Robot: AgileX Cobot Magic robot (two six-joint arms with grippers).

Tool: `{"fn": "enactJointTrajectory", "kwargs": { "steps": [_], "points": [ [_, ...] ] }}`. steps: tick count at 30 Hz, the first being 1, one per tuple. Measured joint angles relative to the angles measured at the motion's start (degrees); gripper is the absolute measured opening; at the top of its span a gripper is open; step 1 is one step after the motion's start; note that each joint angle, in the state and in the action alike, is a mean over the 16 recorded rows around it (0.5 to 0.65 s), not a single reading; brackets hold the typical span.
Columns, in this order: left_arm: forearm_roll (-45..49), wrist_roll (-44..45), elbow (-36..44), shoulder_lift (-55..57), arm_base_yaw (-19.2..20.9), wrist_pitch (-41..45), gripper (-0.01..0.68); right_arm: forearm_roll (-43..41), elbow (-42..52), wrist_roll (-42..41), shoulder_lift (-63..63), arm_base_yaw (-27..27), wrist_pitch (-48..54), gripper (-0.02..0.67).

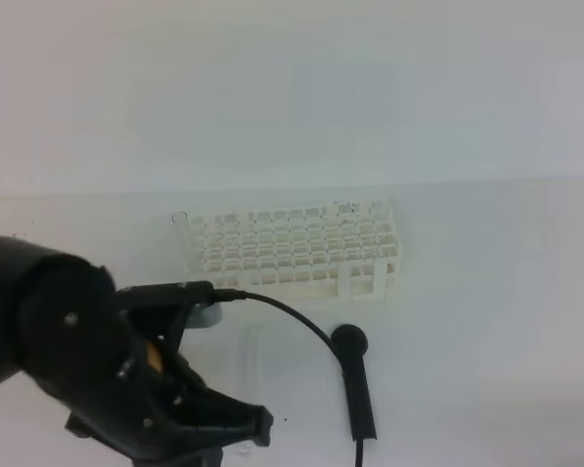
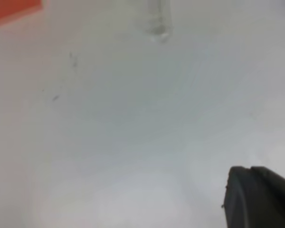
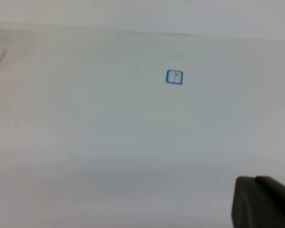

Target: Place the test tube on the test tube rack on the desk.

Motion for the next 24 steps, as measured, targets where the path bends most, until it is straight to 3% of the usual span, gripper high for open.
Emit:
{"fn": "enactJointTrajectory", "kwargs": {
  "steps": [4, 11, 24],
  "points": [
    [5.31, -4.91, -3.15, 5.98, -2.60, 0.57, -0.001, 0.00, 0.00, 0.00, 0.00, 0.00, 0.00, -0.001],
    [10.99, -8.40, -10.94, 15.37, -2.89, 2.22, 0.032, 0.00, 0.00, 0.03, 0.00, 0.00, 0.00, -0.001],
    [12.69, -9.92, -20.39, 29.23, -2.89, 2.92, 0.340, 0.00, 0.00, 0.10, 0.00, 0.00, 0.00, -0.001]
  ]
}}
